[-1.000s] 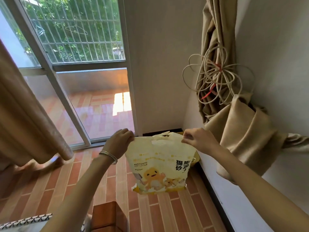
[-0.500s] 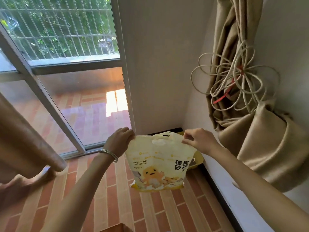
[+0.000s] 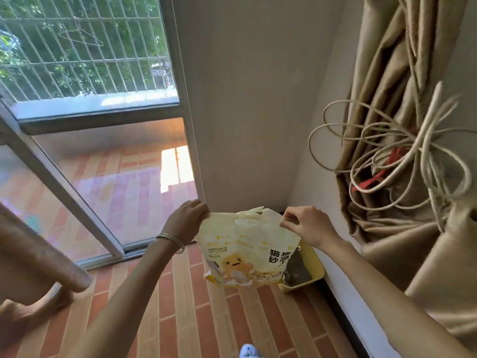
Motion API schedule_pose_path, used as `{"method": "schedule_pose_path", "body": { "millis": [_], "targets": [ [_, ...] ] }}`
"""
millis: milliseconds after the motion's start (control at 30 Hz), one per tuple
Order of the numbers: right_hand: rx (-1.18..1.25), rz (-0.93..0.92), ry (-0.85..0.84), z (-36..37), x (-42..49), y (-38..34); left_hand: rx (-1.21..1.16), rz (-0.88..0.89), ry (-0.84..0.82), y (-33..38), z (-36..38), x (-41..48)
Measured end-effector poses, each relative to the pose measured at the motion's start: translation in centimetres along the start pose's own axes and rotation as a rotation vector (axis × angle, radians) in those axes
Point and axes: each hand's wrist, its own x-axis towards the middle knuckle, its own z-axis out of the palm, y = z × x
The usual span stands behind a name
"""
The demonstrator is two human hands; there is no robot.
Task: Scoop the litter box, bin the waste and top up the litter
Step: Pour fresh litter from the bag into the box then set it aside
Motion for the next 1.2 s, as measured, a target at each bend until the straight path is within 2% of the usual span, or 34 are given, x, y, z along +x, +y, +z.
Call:
{"method": "schedule_pose_path", "body": {
  "millis": [233,600,833,1000,1200],
  "targets": [
    [0.11,0.071,0.0,1.2,5.0,2.8,0.005,0.011,-0.018,-3.1,2.7,6.6],
    [0.27,0.248,0.012,3.7,9.4,4.6,-0.08,0.113,-0.2,-8.2,7.3,14.2],
    [0.297,0.5,0.118,5.9,12.6,3.9,-0.178,0.266,-0.348,-12.5,9.8,20.4],
    [0.29,0.69,0.216,7.7,14.7,0.8,-0.232,0.401,-0.407,-16.2,10.4,24.7],
    [0.234,0.879,0.253,9.6,16.2,-3.2,-0.305,0.555,-0.47,-18.8,11.4,28.8]
  ]
}}
